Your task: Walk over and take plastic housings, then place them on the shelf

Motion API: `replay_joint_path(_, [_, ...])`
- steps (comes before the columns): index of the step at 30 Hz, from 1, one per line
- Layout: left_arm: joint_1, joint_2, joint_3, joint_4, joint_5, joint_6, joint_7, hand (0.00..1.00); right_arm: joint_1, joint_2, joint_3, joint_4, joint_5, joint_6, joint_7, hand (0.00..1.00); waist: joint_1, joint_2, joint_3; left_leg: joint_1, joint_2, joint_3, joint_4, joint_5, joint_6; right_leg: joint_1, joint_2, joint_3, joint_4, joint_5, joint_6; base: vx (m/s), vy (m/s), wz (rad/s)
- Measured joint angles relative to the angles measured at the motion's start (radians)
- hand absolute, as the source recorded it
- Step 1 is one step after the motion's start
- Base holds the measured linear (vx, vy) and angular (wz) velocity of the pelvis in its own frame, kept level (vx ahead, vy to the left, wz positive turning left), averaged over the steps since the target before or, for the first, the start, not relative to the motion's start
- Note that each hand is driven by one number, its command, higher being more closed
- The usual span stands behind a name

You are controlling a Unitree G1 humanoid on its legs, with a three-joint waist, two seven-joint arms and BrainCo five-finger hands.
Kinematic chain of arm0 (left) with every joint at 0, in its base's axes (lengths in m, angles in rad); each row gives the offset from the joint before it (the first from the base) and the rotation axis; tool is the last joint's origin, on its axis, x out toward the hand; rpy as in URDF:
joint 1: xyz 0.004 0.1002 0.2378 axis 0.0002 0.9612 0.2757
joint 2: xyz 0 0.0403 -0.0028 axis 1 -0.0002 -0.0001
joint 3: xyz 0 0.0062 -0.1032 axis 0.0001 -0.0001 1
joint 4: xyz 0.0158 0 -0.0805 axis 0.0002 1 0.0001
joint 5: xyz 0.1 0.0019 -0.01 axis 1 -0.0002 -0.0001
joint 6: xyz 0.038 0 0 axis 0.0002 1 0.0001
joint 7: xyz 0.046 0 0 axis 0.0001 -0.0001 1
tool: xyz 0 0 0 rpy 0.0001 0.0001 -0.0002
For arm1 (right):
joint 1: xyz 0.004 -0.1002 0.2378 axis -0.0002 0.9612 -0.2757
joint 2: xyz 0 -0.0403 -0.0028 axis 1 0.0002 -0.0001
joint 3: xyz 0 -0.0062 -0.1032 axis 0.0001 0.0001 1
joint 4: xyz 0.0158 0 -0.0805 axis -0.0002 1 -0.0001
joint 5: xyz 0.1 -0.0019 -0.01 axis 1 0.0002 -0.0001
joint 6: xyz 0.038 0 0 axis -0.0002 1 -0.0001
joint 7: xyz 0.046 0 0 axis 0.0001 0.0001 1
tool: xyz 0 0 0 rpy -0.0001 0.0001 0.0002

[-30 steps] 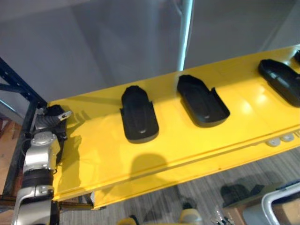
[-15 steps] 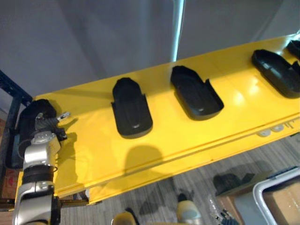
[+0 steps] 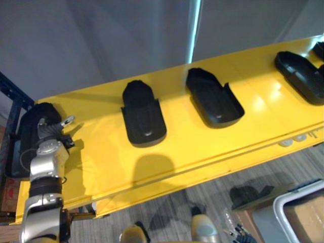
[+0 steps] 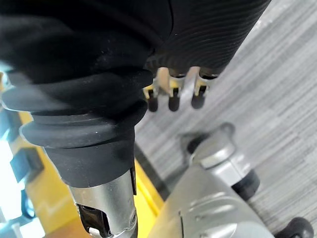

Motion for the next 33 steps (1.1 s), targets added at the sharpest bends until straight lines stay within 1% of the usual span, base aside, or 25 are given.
replay_joint_path(2, [-0.009, 0.0, -0.005, -0.004, -0.017, 0.002, -0.001, 0.0, 0.0, 0.0, 0.0, -0.006, 0.0, 0.0, 0.0, 0.0, 0.001, -0.003, 0.002, 0.0, 0.0, 0.0, 0.0, 0.0, 0.0, 0.0, 0.0, 0.0, 0.0, 0.0, 0.0, 0.0, 0.0, 0.0])
replay_joint_path(7, [-0.027, -0.001, -0.039, -0.015, -0.02, 0.018, -0.001, 0.0, 0.0, 0.001, 0.0, -0.01, 0.001, 0.001, -0.001, 0.0, 0.002, -0.008, 0.004, 0.0, 0.0, 0.0, 0.001, 0.0, 0.0, 0.001, 0.0, 0.0, 0.0, 0.0, 0.0, 0.0, 0.0, 0.0])
replay_joint_path(14, [-0.027, -0.008, -0.044, -0.023, -0.054, 0.017, 0.0, 0.0, 0.0, 0.012, -0.002, -0.01, 0.0, 0.001, -0.002, 0.0, 0.002, -0.01, 0.003, 0.001, 0.003, 0.001, 0.004, -0.002, -0.001, 0.002, 0.001, 0.001, 0.0, 0.0, 0.0, 0.0, 0.0, 0.0])
replay_joint_path(20, [-0.034, -0.021, -0.048, -0.024, -0.054, 0.008, -0.001, 0.0, 0.0, 0.023, -0.002, -0.01, 0.0, 0.0, -0.002, 0.0, 0.003, -0.013, 0.001, 0.001, 0.003, 0.002, 0.006, -0.004, 0.0, 0.002, 0.001, 0.002, 0.0, 0.001, 0.001, 0.0, 0.0, 0.0])
replay_joint_path(22, [-0.047, -0.027, -0.076, -0.024, -0.054, 0.008, -0.004, 0.0, 0.0, 0.026, -0.002, -0.01, 0.0, 0.0, -0.002, 0.0, 0.006, -0.017, -0.001, 0.001, 0.003, 0.002, 0.006, -0.004, 0.0, 0.002, 0.001, 0.002, -0.001, 0.002, 0.002, 0.0, 0.0, 0.0])
replay_joint_path(27, [-0.061, -0.036, -0.096, -0.033, -0.035, 0.011, -0.058, 0.0, 0.0, 0.03, -0.002, -0.01, 0.0, -0.001, -0.002, 0.0, 0.01, -0.031, -0.009, 0.0, 0.002, 0.002, 0.005, -0.004, 0.0, 0.003, 0.0, 0.002, -0.004, 0.003, 0.004, 0.0, 0.0, 0.0])
replay_joint_path(29, [-0.061, -0.036, -0.119, -0.039, 0.004, 0.012, -0.079, 0.0, -0.001, 0.03, -0.003, -0.01, 0.0, -0.001, -0.003, 0.0, 0.012, -0.033, -0.01, 0.0, 0.0, 0.002, 0.004, -0.004, 0.0, 0.004, -0.002, 0.002, -0.005, 0.004, 0.006, 0.0, 0.0, 0.0])
replay_joint_path(33, [-0.061, -0.038, -0.149, -0.048, 0.081, 0.019, -0.147, 0.0, 0.0, 0.033, -0.003, -0.008, 0.0, -0.001, -0.003, 0.0, 0.015, -0.032, -0.011, 0.004, -0.003, 0.001, 0.001, -0.003, 0.0, 0.012, -0.003, 0.001, -0.013, 0.008, 0.011, 0.0, 0.0, 0.0])
